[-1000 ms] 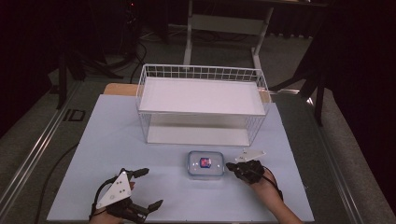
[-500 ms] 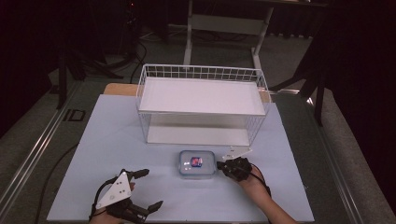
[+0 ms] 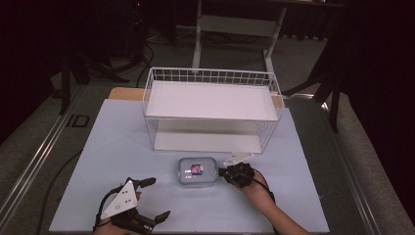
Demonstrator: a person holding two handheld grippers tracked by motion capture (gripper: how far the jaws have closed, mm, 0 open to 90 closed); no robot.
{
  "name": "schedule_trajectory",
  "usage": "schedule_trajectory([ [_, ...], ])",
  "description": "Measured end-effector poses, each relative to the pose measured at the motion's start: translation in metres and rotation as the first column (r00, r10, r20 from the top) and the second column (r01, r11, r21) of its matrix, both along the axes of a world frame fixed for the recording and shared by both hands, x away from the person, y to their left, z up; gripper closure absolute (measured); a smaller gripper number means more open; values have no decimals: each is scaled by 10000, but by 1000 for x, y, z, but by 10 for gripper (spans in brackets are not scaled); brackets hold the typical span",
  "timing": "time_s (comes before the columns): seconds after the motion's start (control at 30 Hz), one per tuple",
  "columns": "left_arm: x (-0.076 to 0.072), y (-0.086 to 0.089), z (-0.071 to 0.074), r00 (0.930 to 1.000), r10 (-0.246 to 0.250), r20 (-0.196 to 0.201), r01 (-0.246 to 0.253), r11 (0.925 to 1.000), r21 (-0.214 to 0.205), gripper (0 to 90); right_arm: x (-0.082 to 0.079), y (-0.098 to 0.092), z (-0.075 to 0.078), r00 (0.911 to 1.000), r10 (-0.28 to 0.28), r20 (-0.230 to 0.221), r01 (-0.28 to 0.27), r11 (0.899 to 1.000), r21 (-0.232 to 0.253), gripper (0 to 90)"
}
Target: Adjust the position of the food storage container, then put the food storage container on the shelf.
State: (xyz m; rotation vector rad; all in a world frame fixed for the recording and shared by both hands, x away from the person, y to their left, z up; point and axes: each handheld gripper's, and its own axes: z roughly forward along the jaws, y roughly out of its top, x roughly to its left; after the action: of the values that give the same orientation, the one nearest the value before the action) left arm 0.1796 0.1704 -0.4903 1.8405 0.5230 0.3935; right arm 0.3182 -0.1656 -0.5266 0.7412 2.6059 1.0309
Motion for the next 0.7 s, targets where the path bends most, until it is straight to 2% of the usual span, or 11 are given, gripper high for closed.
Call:
schedule_trajectory([
  [0.23,4,2,-1,9996,123,-257,-124,9999,-65,5,-12,-15,7,9997,-177,163,171,9992,350,890],
  [0.33,6,2,-1,9993,262,-250,-265,9996,-97,5,-21,-23,13,9991,-302,289,285,9979,581,816],
  [0.37,6,2,-1,9991,330,-264,-332,9994,-60,5,-28,-27,19,9986,-334,421,300,9965,782,738],
  [0.4,6,3,-1,9989,381,-284,-383,9993,-47,5,-28,-27,19,9986,-334,421,300,9965,782,738],
  [0.43,7,3,-2,9985,396,-371,-400,9992,-80,5,-33,-31,25,9977,-370,572,308,9940,1049,629],
  [0.47,7,3,-2,9982,425,-422,-427,9991,-35,5,-33,-31,25,9977,-370,572,308,9940,1049,629],
  [0.5,7,3,-2,9984,423,-388,-425,9991,-55,5,-37,-35,30,9967,-523,623,431,9891,1407,492],
  [0.57,8,2,-1,9983,398,-426,-400,9992,-33,5,-40,-38,34,9969,-504,610,384,9822,1840,372],
  [0.6,9,2,0,9984,337,-462,-339,9994,-50,5,-40,-38,34,9969,-504,610,384,9822,1840,372],
  [0.63,9,1,1,9981,299,-544,-300,9995,-20,5,-41,-39,36,9961,-543,697,398,9801,1946,269],
  [0.7,10,-1,3,9976,238,-652,-241,9997,-39,5,-46,-40,41,9934,-463,1053,240,9787,2039,179],
])
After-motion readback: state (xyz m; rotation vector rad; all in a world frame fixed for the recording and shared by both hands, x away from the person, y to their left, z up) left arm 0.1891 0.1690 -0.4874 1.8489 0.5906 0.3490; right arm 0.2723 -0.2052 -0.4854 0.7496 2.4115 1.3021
